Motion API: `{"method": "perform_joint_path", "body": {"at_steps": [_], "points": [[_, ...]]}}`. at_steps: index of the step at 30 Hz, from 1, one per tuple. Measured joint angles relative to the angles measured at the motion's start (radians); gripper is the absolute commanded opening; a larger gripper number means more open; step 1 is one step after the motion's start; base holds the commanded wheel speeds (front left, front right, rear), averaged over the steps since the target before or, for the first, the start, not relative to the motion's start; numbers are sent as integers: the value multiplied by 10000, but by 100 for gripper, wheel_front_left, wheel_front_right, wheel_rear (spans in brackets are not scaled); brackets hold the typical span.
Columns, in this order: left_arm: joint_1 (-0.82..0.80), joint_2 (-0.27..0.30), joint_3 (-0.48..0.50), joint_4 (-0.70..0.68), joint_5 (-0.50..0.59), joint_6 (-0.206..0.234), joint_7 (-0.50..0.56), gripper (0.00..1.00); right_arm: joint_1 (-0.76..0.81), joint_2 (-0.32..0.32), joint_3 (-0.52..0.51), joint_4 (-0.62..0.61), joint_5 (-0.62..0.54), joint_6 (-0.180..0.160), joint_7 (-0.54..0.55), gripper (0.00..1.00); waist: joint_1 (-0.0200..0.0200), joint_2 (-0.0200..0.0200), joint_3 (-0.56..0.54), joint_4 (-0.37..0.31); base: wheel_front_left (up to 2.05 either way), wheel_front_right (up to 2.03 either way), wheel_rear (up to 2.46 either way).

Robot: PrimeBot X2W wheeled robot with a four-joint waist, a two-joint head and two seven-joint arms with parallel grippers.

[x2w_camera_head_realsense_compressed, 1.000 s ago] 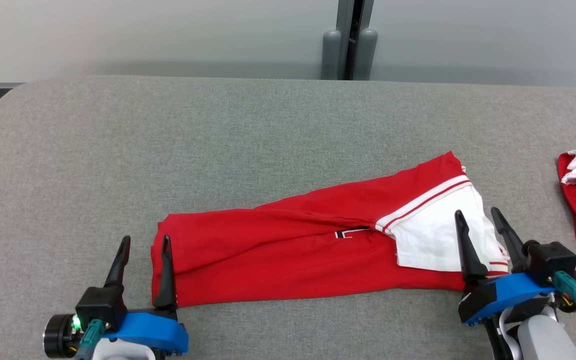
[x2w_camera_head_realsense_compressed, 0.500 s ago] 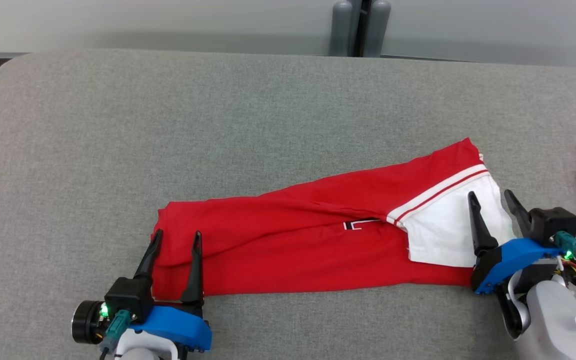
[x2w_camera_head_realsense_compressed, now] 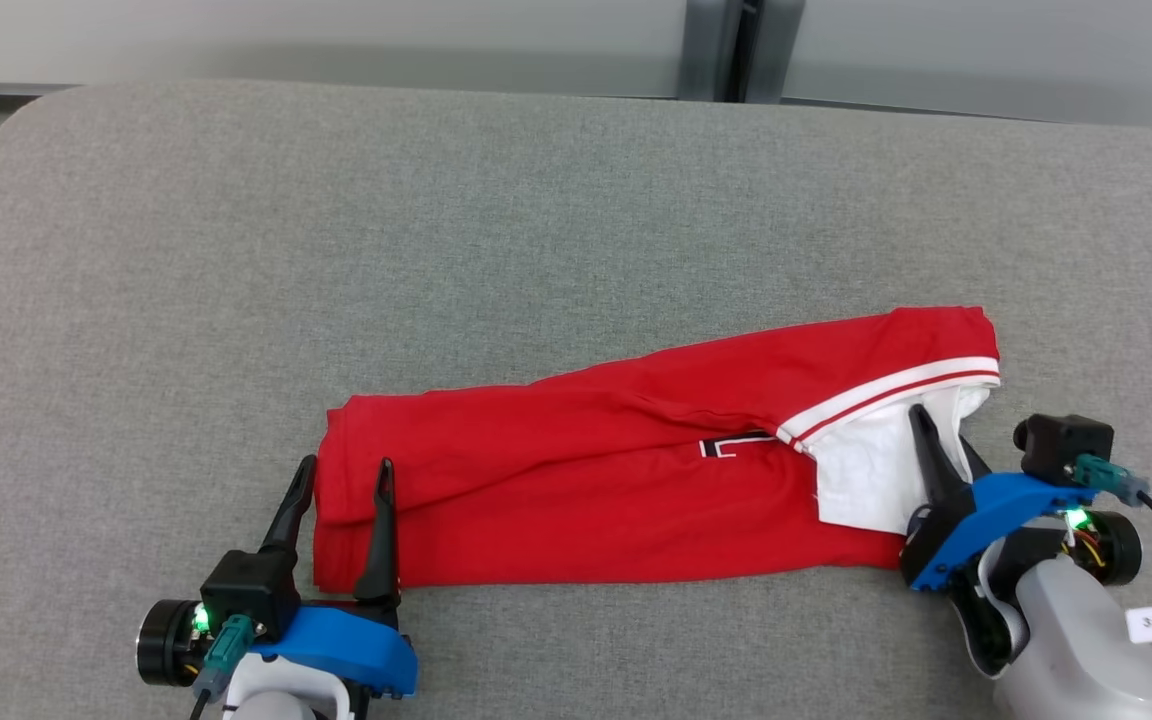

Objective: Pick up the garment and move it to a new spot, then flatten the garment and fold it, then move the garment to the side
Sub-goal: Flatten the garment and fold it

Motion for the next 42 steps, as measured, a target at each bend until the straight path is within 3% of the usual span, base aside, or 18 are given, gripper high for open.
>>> {"method": "perform_joint_path", "body": {"at_steps": [4,10,14,18,27,36,37,38,42], "points": [[75,6,27,-17,56,-4,0,100,140,-259,67,113,366,88,-573,0,1,0,-134,-217,0,0,0],[114,-4,69,-46,59,-61,0,100,492,-1154,-880,-75,288,69,-907,0,1,0,-321,-728,0,0,0],[136,0,-2,-52,31,-61,-2,100,690,-1127,-1181,-1546,21,61,-938,0,1,0,-439,-1027,0,0,0],[112,-4,-161,-27,-40,-63,0,100,1185,-596,-426,-3074,207,59,-938,0,1,0,-478,-1048,0,0,0],[63,-4,-717,111,-251,-71,-2,100,1491,48,2420,-4462,1868,59,-859,0,1,0,-721,128,0,0,0],[318,4,-1035,207,-468,54,0,100,851,336,3396,-3599,2416,59,-732,0,0,0,-854,1911,0,0,0],[337,4,-1039,209,-466,56,-2,100,774,368,3411,-3402,2378,59,-713,33,0,0,-831,2057,0,0,0],[351,4,-1020,207,-466,79,0,100,694,403,3417,-3202,2313,59,-708,98,0,0,-795,2182,0,0,0],[455,0,-880,188,-464,111,0,100,449,468,3335,-2861,2094,59,-792,100,1,0,-643,2357,0,0,0]]}}
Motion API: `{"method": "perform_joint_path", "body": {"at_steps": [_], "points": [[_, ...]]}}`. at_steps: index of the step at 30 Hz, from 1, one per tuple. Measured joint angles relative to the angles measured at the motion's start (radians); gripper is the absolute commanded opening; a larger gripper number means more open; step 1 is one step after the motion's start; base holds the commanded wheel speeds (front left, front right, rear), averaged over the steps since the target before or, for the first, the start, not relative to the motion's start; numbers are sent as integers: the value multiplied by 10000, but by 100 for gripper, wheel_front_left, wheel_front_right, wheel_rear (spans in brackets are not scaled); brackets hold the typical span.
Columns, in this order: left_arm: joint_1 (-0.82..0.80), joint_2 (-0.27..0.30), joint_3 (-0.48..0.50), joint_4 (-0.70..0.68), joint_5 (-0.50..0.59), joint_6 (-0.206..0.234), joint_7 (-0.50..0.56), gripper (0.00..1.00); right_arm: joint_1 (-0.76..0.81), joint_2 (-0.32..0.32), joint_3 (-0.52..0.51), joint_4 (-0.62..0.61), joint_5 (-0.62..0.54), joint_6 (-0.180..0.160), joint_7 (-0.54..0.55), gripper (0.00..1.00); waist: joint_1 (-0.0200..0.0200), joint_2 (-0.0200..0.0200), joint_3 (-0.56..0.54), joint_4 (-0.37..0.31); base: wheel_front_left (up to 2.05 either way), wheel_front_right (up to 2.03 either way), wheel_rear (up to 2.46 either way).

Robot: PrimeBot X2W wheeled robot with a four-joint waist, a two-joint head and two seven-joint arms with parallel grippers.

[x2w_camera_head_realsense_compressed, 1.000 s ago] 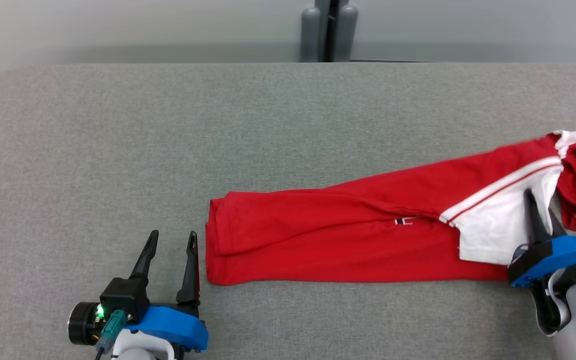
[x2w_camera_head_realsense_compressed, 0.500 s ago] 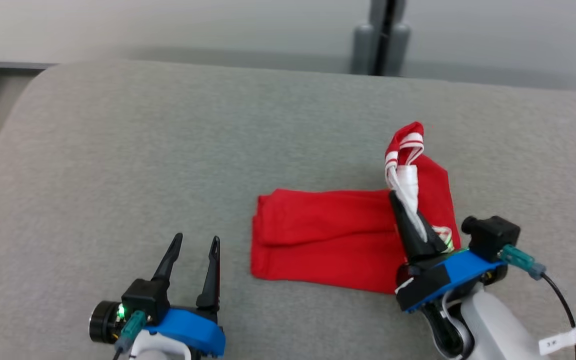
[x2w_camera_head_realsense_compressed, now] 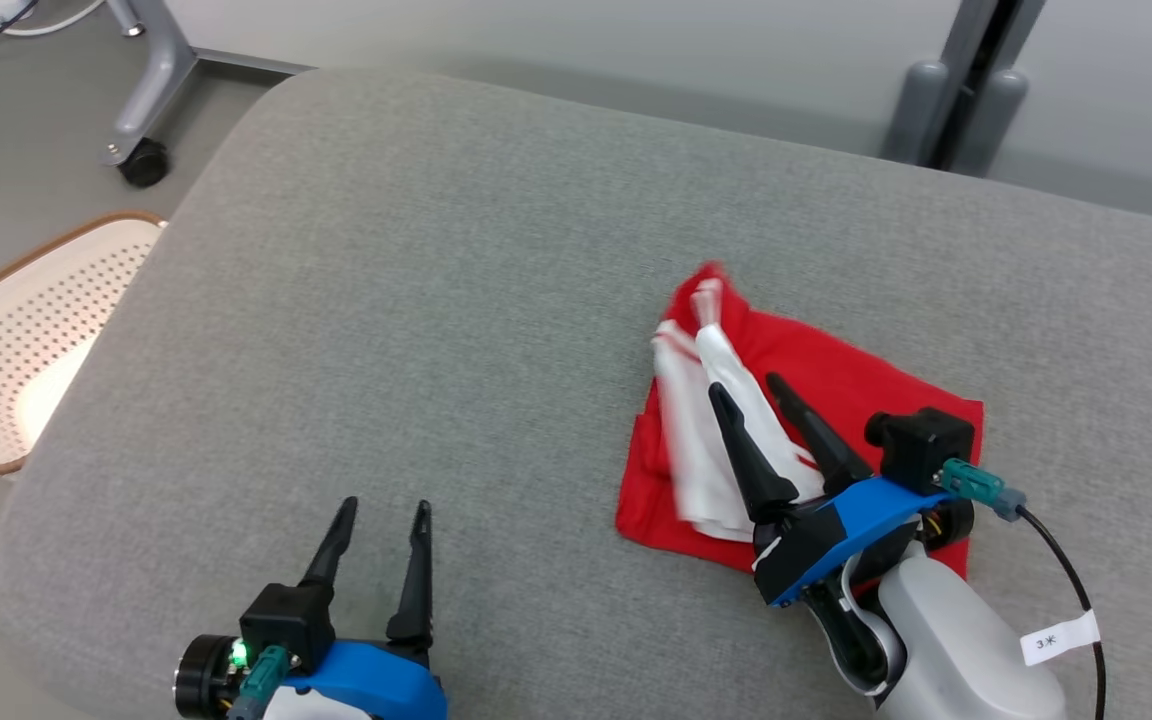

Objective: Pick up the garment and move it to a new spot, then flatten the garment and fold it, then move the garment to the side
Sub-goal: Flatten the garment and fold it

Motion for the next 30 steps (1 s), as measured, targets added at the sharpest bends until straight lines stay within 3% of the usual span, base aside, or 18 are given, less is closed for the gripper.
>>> {"method": "perform_joint_path", "body": {"at_steps": [7,13,17,23,30], "points": [[-64,4,481,-205,-8,119,0,100,63,-73,-1260,86,-882,0,-132,100,0,0,63,-835,0,0,0],[-420,-4,878,-380,221,117,0,100,746,-19,-3112,-673,-2364,0,-150,100,0,0,80,-1830,0,0,0],[-562,0,1141,-418,362,94,-2,100,1239,90,-3756,-1020,-3200,0,-153,100,0,0,-7,-2328,0,0,0],[-303,-6,1279,-451,464,65,-2,100,2085,219,-4138,-1127,-3799,0,-157,100,0,0,-318,-2747,0,0,0],[102,-6,1183,-537,355,150,0,100,2576,259,-4107,-1126,-3626,0,-157,100,-1,0,-555,-2919,0,0,0]]}}
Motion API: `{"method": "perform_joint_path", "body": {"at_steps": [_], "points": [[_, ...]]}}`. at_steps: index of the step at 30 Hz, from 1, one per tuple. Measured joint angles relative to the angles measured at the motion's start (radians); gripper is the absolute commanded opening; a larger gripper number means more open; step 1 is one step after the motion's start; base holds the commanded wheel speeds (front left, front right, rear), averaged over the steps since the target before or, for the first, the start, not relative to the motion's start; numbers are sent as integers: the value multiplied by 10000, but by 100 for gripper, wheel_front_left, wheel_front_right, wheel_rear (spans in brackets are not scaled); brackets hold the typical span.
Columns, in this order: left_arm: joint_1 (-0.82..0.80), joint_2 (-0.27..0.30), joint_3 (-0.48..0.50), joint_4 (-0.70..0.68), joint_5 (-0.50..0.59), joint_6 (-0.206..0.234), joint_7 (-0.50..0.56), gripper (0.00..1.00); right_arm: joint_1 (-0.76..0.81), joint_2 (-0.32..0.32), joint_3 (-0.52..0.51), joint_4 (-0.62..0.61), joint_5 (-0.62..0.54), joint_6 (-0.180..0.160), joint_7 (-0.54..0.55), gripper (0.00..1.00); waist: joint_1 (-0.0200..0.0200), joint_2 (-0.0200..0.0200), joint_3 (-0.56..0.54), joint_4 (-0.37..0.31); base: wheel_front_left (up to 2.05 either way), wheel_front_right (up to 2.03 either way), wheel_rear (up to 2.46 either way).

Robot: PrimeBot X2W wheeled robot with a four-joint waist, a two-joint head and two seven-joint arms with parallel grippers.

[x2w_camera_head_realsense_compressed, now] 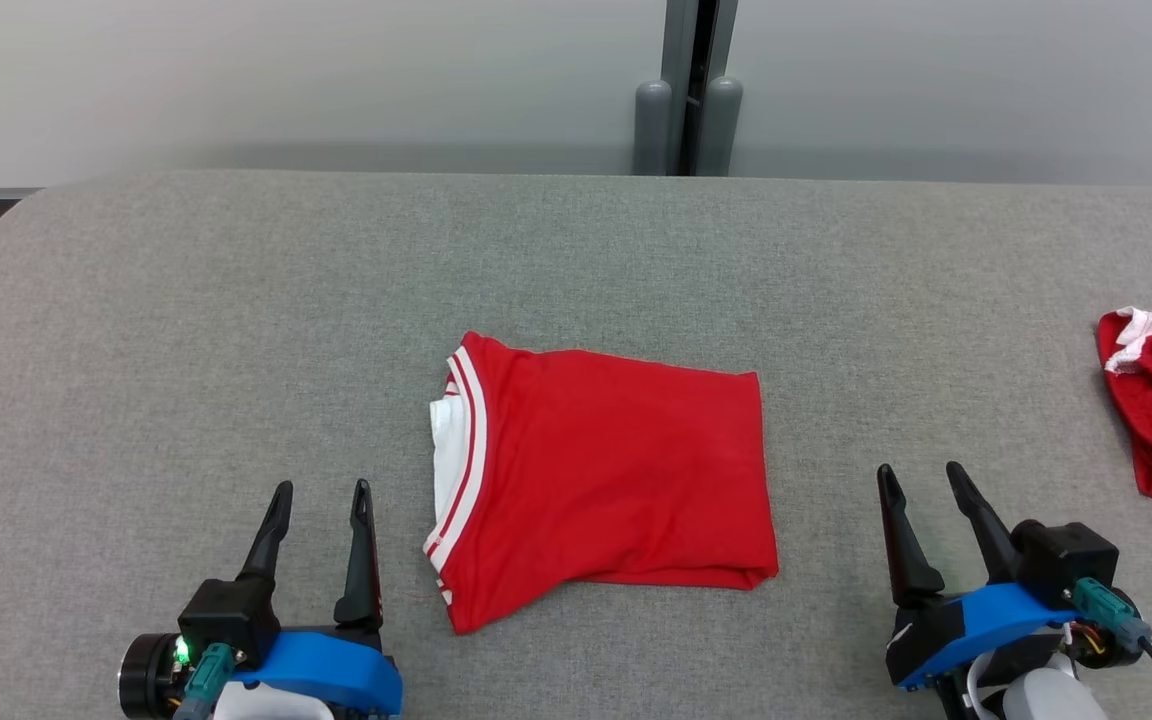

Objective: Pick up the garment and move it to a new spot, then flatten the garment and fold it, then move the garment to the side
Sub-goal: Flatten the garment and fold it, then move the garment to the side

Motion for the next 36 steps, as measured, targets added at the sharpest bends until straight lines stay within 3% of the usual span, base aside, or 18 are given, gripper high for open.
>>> {"method": "perform_joint_path", "body": {"at_steps": [11,17,23,24,25,26,30,36], "points": [[-74,2,-295,38,4,-90,0,100,-348,6,639,414,265,0,2,100,0,0,151,416,0,0,0],[-286,6,-679,153,4,-184,-2,100,-1606,19,1068,1580,617,0,0,100,0,0,323,1039,0,0,0],[-256,8,-851,314,-105,-173,0,100,-2105,12,686,3820,180,0,416,100,0,0,439,1831,0,0,0],[-228,8,-851,318,-105,-173,-2,100,-2209,-29,700,4000,199,0,407,78,-1,0,458,1919,0,0,0],[-183,8,-848,318,-119,-165,-2,100,-2279,-58,746,4136,274,-6,355,32,-1,0,478,1983,0,0,0],[-113,8,-832,320,-125,-163,-2,100,-2323,-84,790,4224,347,-6,255,0,0,0,492,2020,0,0,0],[56,10,-698,309,-119,-115,0,100,-2364,-56,1003,4370,506,2,6,0,1,0,429,1838,0,0,0],[146,8,-589,228,-6,-169,0,100,-2011,90,1047,3827,642,13,-19,0,1,0,232,1028,0,0,0]]}}
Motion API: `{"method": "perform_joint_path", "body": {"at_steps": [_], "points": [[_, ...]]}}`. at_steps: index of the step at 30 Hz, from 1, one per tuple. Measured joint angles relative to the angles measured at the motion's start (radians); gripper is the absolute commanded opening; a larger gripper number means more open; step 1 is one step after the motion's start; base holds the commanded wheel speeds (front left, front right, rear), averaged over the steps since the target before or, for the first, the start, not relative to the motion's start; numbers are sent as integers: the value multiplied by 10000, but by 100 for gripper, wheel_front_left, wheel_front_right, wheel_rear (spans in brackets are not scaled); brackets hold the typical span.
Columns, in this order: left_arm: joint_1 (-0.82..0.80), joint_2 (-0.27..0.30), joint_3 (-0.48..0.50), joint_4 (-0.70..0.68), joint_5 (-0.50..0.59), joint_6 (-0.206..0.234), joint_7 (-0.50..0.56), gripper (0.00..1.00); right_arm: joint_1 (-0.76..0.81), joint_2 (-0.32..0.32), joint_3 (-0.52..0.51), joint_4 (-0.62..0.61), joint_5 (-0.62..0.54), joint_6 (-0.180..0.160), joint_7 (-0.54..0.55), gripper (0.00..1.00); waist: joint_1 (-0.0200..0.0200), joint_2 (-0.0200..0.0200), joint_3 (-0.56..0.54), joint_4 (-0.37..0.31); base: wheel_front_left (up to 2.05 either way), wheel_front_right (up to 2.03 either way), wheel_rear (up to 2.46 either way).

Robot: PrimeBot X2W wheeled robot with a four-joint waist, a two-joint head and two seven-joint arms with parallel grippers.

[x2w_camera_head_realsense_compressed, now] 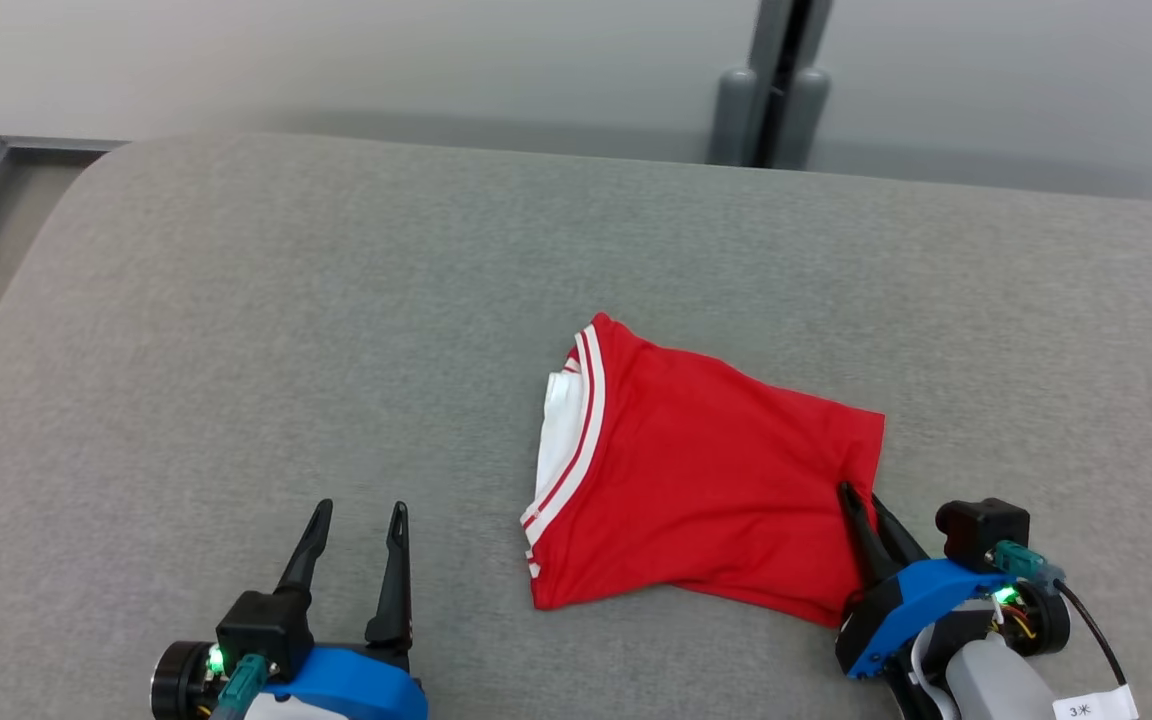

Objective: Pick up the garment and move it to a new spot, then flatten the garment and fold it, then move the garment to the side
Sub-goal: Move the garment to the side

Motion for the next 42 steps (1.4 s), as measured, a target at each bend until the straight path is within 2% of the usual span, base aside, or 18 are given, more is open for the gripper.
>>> {"method": "perform_joint_path", "body": {"at_steps": [7,16,23,30,37,38,42], "points": [[-10,-2,90,-134,8,-38,-2,100,828,-46,113,-1151,268,-10,6,0,0,0,-60,-1601,0,0,0],[-177,-4,86,-238,84,-98,-2,100,1332,-56,546,-2023,639,-12,6,0,0,0,167,-4123,0,0,0],[-297,-10,-52,-207,211,-186,-2,100,1578,-58,627,-2359,861,-12,19,0,0,0,161,-5486,0,0,0],[-420,-13,17,-105,468,-286,0,100,1101,-65,539,-2495,276,-13,21,0,0,0,296,-5904,0,0,0],[-416,21,322,25,727,-389,-2,100,-1600,-487,569,-1900,-966,-12,88,0,0,0,657,-5827,0,0,0],[-409,44,397,148,759,-414,0,100,-2500,-779,405,-1402,-1459,-12,253,0,1,0,750,-5770,0,0,0],[-453,56,439,247,838,-458,-2,100,-3844,-1377,-610,-314,-2441,-12,541,0,1,0,891,-5509,0,0,0]]}}
